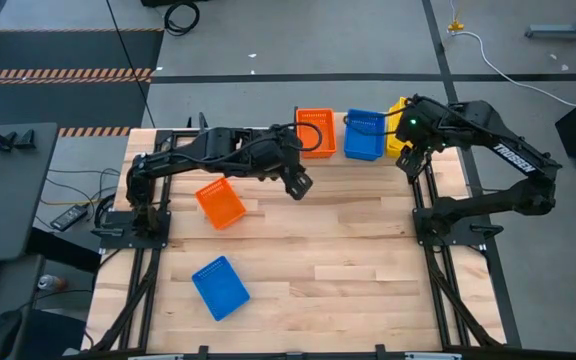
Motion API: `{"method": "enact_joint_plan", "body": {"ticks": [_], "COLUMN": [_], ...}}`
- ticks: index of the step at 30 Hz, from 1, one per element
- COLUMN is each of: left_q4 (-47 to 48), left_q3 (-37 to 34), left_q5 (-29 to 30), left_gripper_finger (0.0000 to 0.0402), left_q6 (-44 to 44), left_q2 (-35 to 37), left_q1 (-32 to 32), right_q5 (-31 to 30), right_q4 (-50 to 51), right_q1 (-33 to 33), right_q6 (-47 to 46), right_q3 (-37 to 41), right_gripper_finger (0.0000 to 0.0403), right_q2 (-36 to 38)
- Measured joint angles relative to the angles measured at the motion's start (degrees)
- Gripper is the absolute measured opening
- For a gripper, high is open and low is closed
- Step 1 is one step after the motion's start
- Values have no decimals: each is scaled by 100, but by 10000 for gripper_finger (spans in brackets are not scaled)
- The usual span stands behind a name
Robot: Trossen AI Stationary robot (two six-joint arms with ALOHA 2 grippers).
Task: Stack baskets on shelf by color
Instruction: Stack the yellow basket on top of the yellow basket on the shelf
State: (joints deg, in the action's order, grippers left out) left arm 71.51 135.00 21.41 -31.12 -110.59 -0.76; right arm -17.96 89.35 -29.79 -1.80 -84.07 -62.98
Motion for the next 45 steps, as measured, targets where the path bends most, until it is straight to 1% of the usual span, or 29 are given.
{"method": "enact_joint_plan", "body": {"ticks": [4, 9, 12, 16, 23, 24, 26, 30, 35, 40, 45], "left_q4": [-478, -770, -768, -766, -760, -758, -757, -755, -742, -735, -735], "left_q3": [0, 0, 0, 0, 0, 0, 0, 0, 0, 0, 0], "left_q5": [0, -2, 0, 45, 129, 129, 133, 151, 156, 153, 153], "left_gripper_finger": [172, 172, 172, 172, 172, 172, 172, 172, 172, 172, 172], "left_q6": [-249, -324, -380, -380, -376, -361, -260, -122, -119, -70, -54], "left_q2": [0, 0, 0, 0, 0, 0, 0, 0, 0, 0, 0], "left_q1": [73, 187, 261, 323, 331, 331, 331, 333, 317, 322, 321], "right_q5": [234, -16, -23, -17, 7, 5, -1, -176, -198, -226, -562], "right_q4": [-46, -156, -233, -215, 34, 69, 69, 71, 69, 69, 69], "right_q1": [-119, -230, -300, -347, -329, -329, -329, -329, -329, -329, -329], "right_q6": [303, 476, 668, 867, 1084, 1112, 1171, 1255, 1359, 1534, 1553], "right_q3": [326, 563, 565, 565, 505, 449, 345, 34, -335, -491, -640], "right_gripper_finger": [221, 207, 189, 144, 27, 17, 13, 27, 8, 13, 12], "right_q2": [-143, -217, -220, -217, -217, -217, -211, -186, -186, -206, -307]}}
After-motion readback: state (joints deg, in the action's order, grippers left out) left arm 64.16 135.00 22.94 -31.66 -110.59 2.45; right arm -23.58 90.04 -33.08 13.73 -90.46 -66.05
